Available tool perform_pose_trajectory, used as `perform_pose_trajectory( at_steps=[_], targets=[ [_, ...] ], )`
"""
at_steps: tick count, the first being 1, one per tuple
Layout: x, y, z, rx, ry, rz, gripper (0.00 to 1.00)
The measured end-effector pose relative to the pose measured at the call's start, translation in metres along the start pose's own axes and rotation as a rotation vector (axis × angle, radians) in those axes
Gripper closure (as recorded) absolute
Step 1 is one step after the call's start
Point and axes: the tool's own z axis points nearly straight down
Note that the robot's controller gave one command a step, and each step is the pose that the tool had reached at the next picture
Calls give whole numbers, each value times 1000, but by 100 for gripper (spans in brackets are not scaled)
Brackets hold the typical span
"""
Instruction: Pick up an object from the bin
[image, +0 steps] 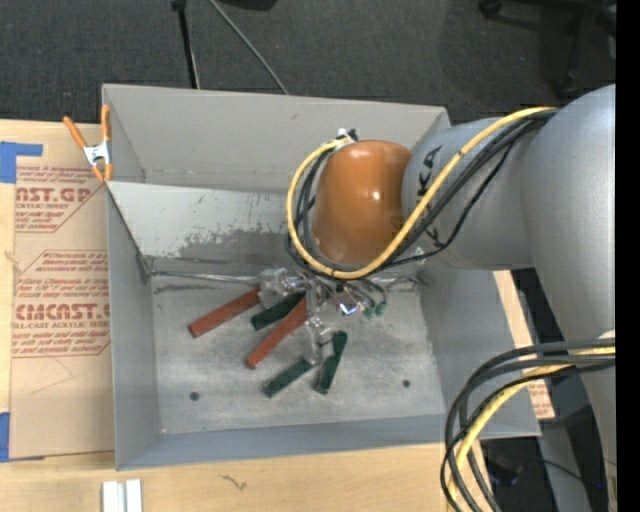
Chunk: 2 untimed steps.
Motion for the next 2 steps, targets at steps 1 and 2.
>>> perform_pose_trajectory(
  at_steps=[1,2],
  targets=[
    [-4,19,1,-2,2,-168,0],
    [6,28,31,0,1,-317,0]
  ],
)
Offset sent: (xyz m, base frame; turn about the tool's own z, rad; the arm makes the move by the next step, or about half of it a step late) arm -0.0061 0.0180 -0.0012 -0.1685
